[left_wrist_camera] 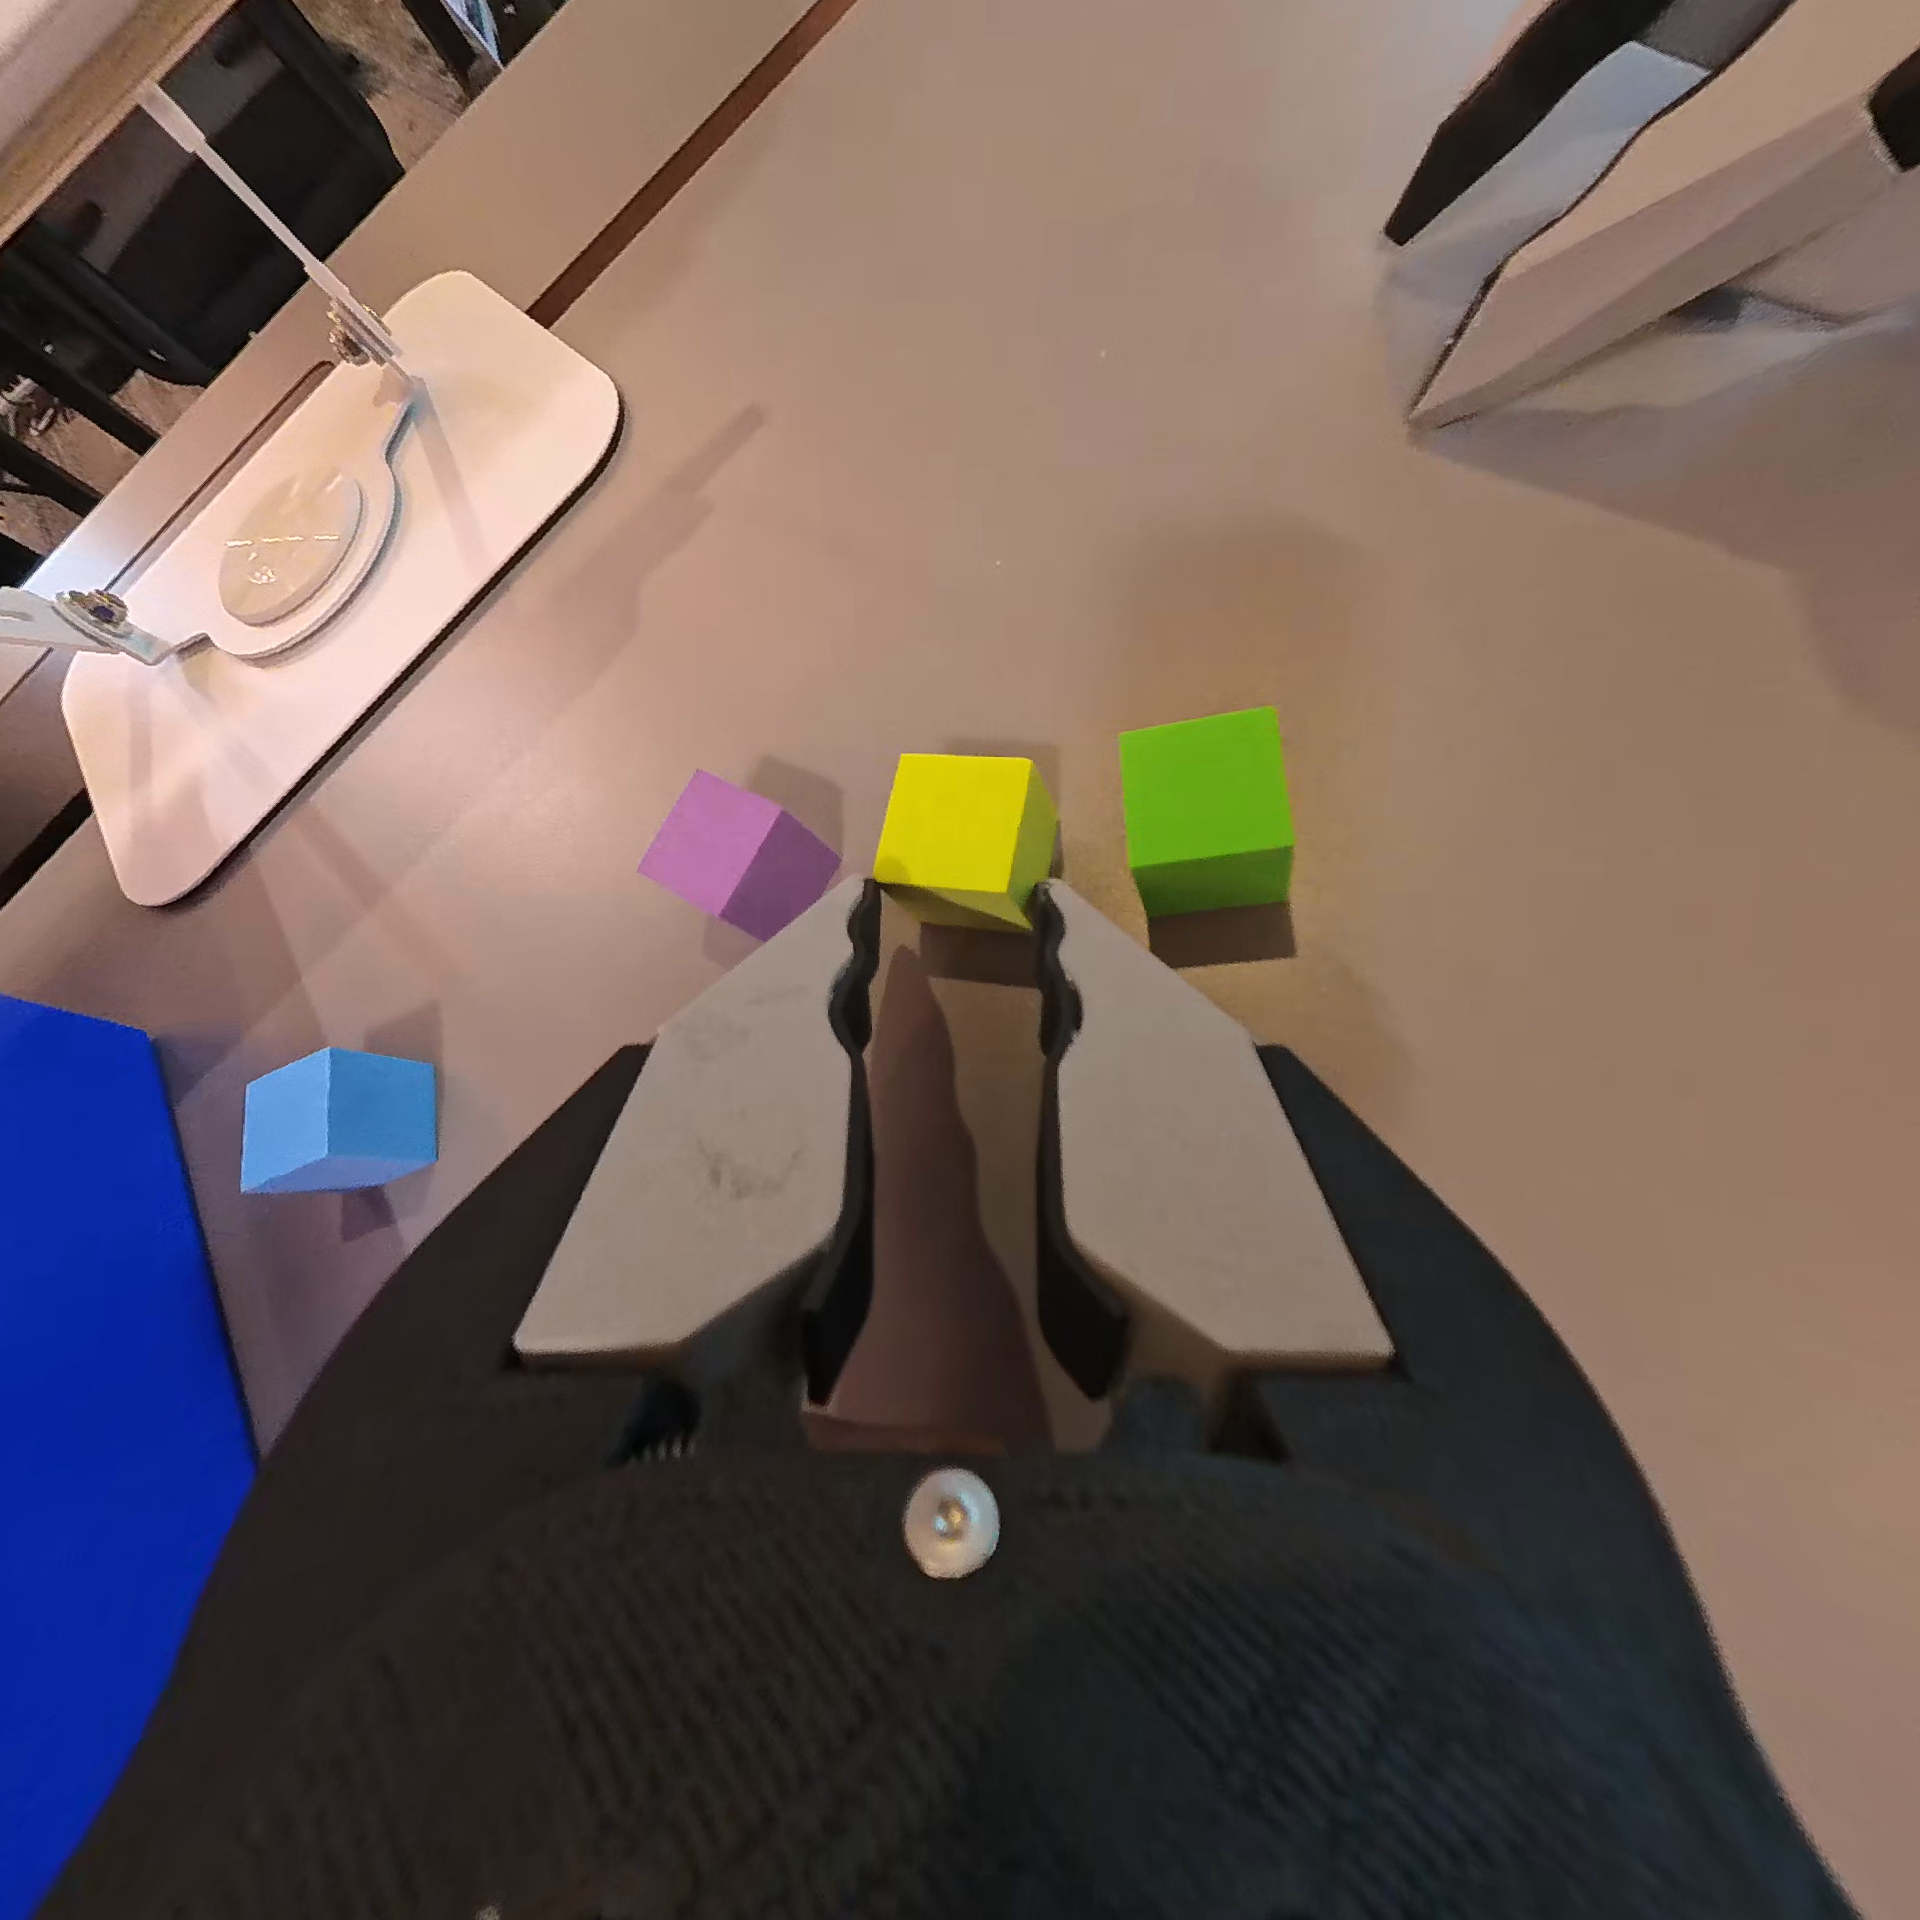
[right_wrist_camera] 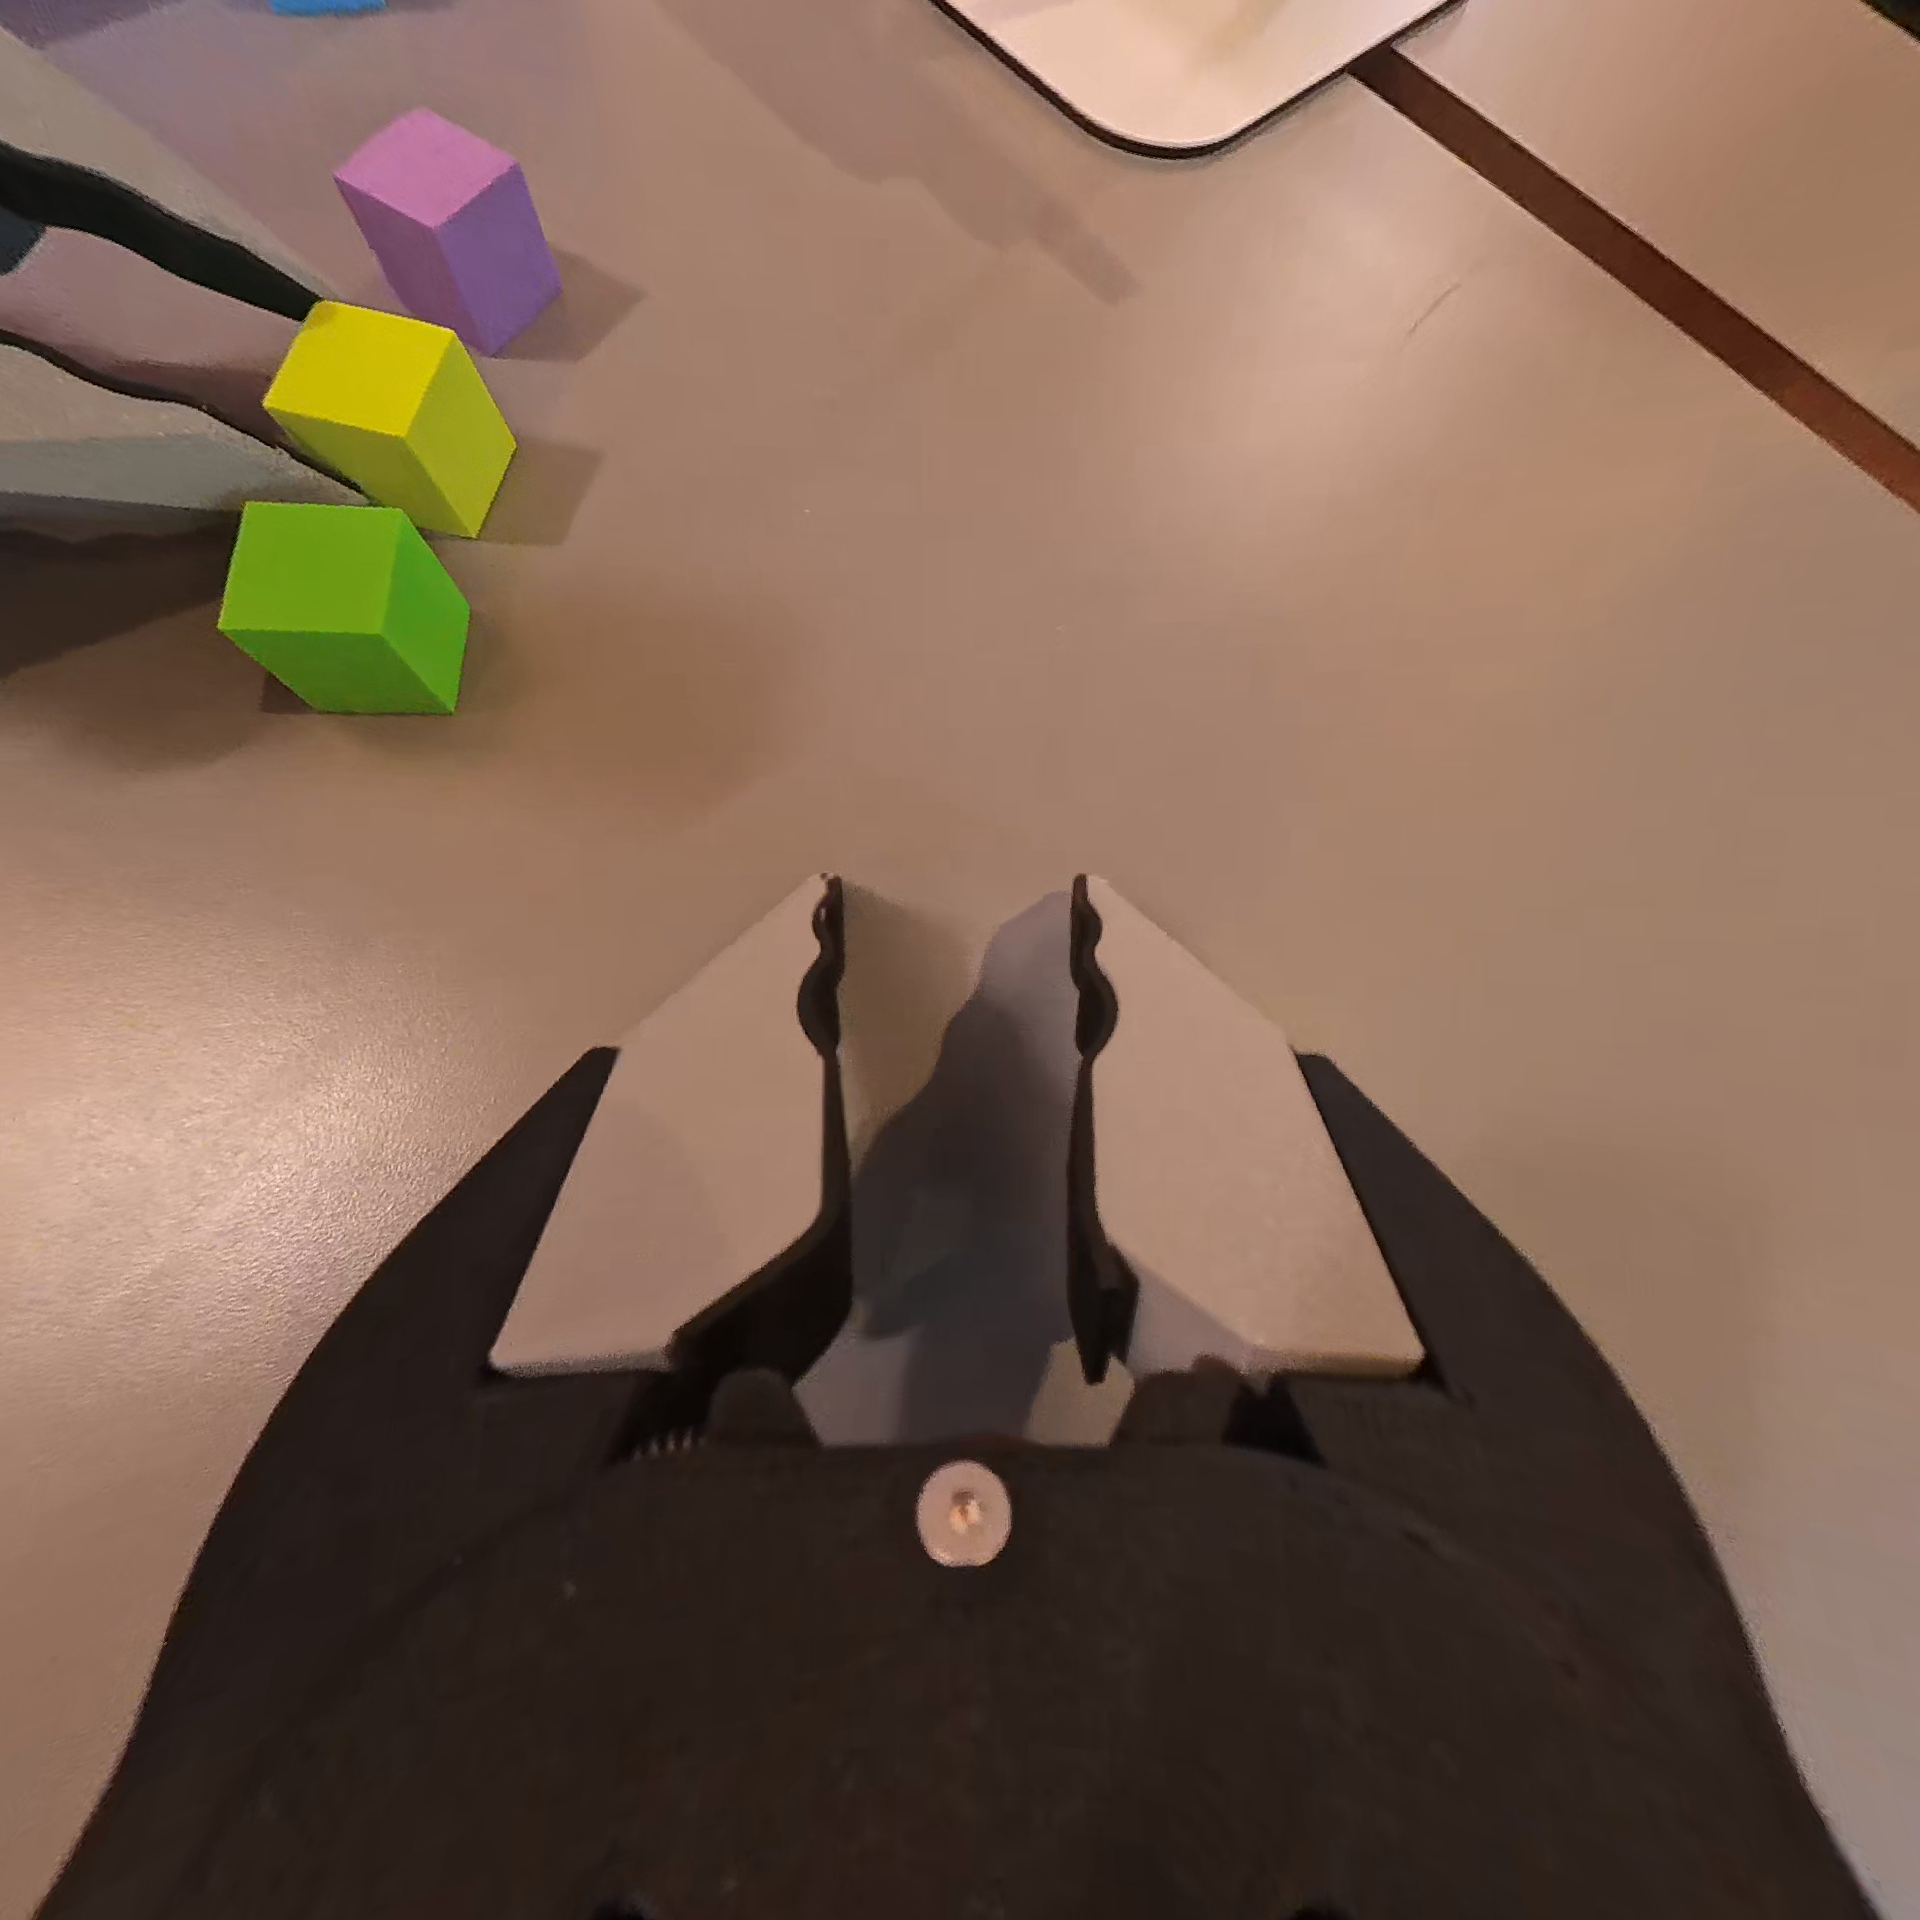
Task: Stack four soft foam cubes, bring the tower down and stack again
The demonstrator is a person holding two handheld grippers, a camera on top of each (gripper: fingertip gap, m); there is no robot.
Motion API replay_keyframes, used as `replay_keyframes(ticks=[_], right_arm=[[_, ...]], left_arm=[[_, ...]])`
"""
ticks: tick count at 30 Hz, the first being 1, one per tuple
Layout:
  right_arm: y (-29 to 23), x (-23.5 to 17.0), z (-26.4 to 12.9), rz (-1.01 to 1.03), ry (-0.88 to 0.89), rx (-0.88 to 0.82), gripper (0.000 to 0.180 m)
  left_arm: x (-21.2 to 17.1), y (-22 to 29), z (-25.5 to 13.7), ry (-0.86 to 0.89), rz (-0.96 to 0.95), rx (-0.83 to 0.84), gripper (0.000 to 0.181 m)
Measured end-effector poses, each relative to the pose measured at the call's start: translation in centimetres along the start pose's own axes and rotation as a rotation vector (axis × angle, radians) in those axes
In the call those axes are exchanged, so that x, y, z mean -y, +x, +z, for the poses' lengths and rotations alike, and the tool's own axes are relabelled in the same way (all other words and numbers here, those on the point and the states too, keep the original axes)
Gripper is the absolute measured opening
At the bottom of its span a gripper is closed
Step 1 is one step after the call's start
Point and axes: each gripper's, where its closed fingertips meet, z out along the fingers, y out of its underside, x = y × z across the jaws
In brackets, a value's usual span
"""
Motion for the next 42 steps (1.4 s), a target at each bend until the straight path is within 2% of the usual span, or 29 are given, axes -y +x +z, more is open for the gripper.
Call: replay_keyframes(ticks=[7,15,24,33,42], right_arm=[[-0.4,0.1,0.0,-0.035,0.004,-0.016,0.039],[-0.4,0.1,0.0,-0.035,0.005,-0.013,0.038],[-0.6,0.2,0.0,-0.055,0.007,-0.016,0.036],[-0.9,0.2,0.0,-0.06,0.008,-0.017,0.036],[-1.0,0.2,-0.1,-0.064,0.009,-0.015,0.038]], left_arm=[[-0.3,0.5,-0.6,0.0,-0.034,-0.065,0.027],[-0.2,0.6,-0.4,0.002,0.027,-0.019,0.027],[0.8,3.6,-0.8,0.046,0.086,-0.138,0.027],[1.3,4.9,-2.2,0.052,-0.008,-0.276,0.029],[1.9,0.9,-2.8,0.109,-0.125,-0.151,0.036]])
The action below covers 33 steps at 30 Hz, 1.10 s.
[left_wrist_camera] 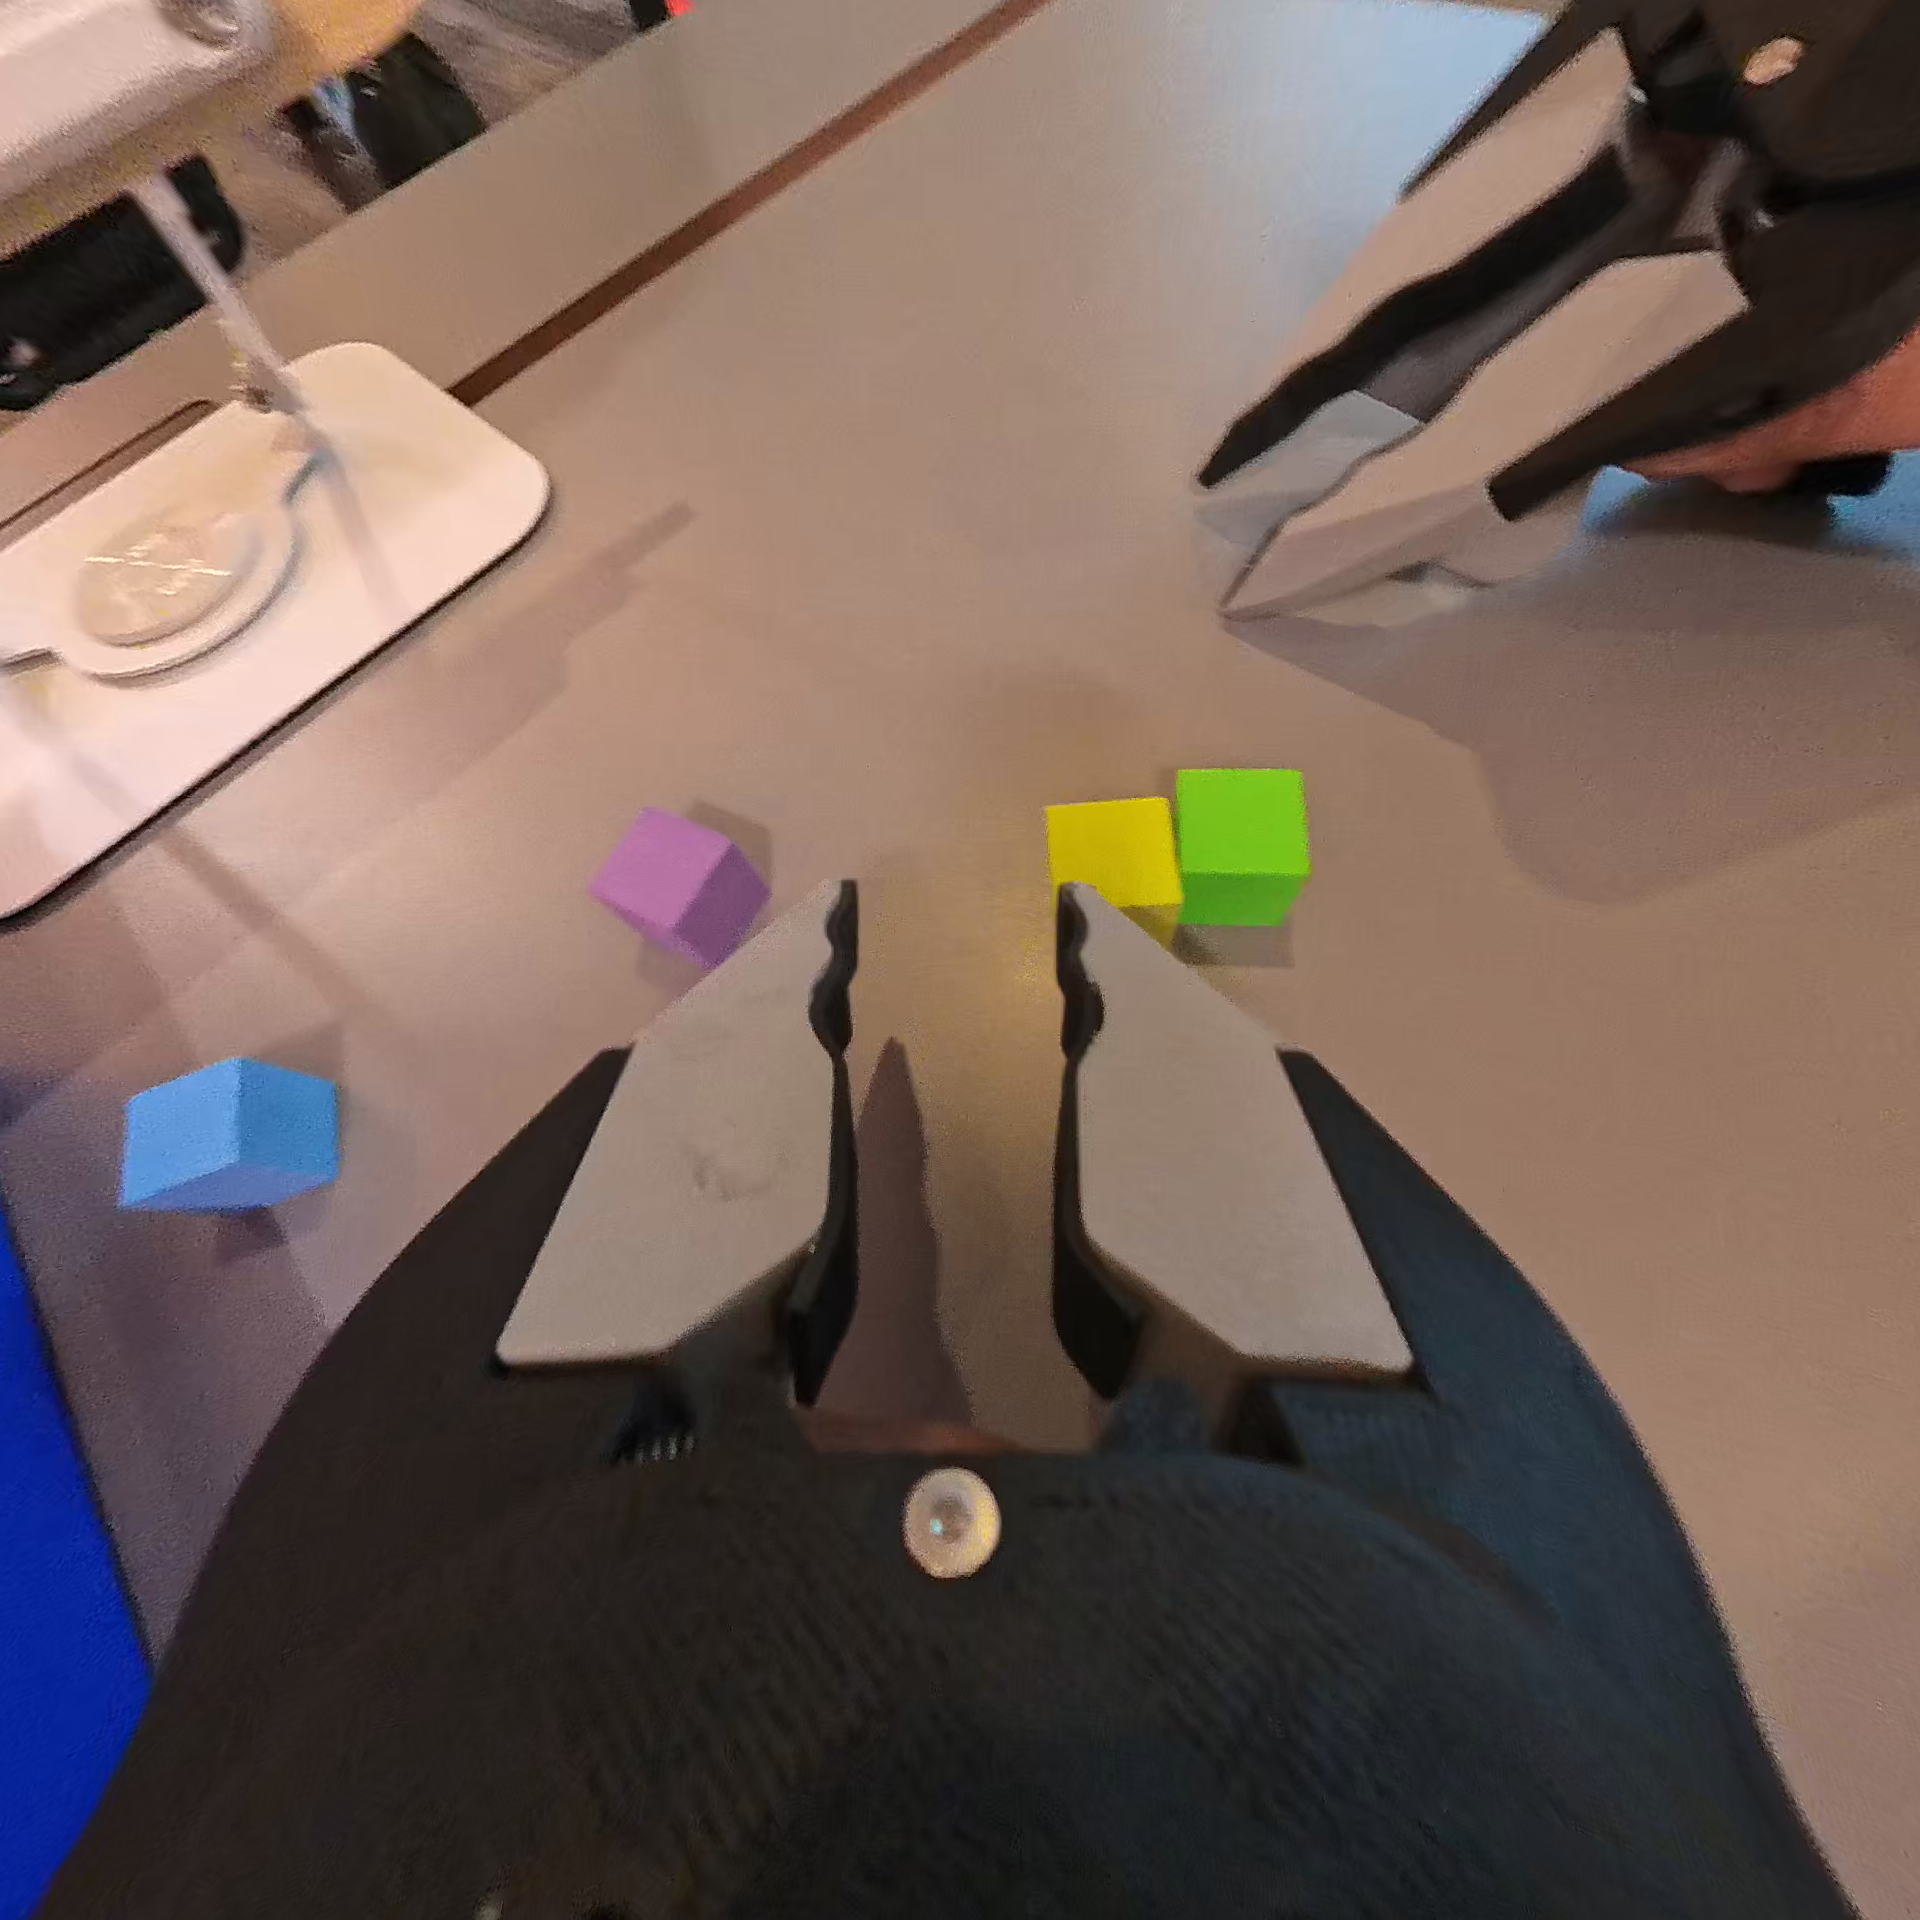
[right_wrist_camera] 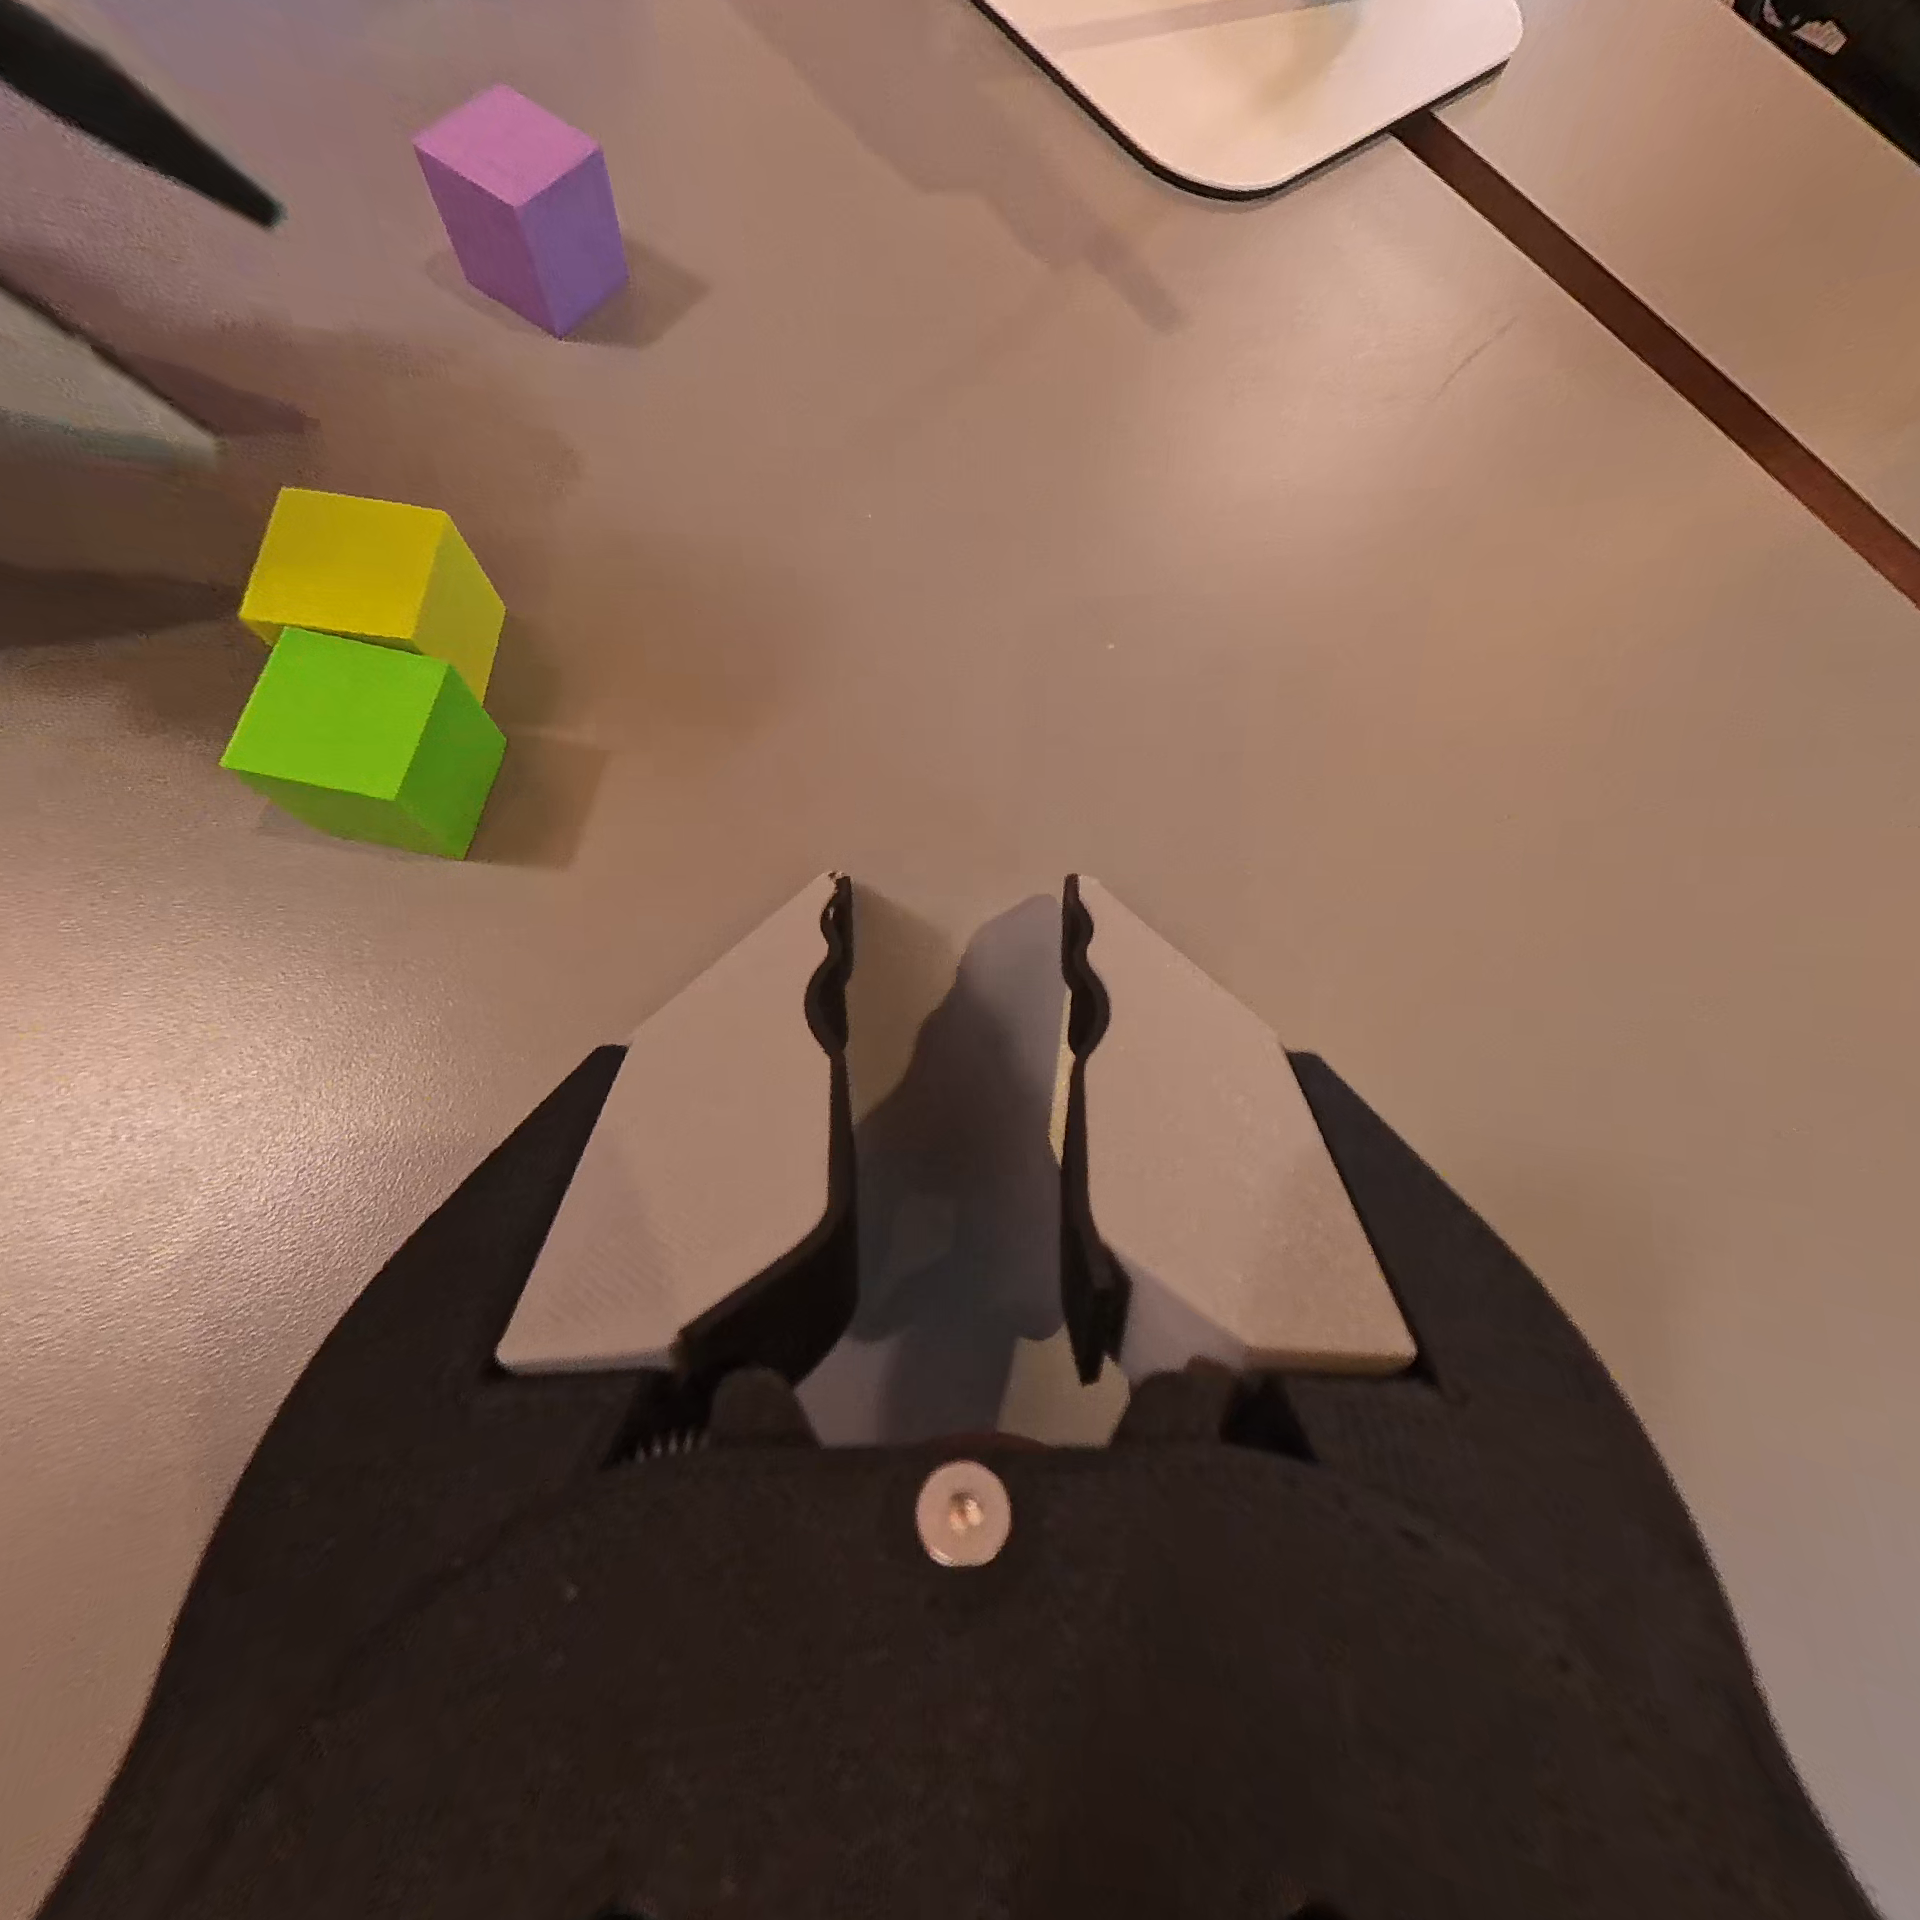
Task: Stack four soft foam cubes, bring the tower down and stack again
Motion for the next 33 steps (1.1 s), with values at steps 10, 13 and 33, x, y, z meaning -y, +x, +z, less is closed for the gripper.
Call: replay_keyframes(ticks=[10,13,33], right_arm=[[-0.1,0.0,0.0,-0.011,0.0,-0.005,0.037],[-0.1,0.1,0.0,-0.013,0.001,-0.004,0.037],[-0.2,0.1,0.1,-0.02,0.002,-0.007,0.037]], left_arm=[[-0.7,-4.2,0.1,0.009,-0.07,0.194,0.029],[-1.4,-4.3,0.8,-0.018,-0.077,0.192,0.03],[-1.5,-3.6,1.4,-0.05,-0.02,0.21,0.039]])
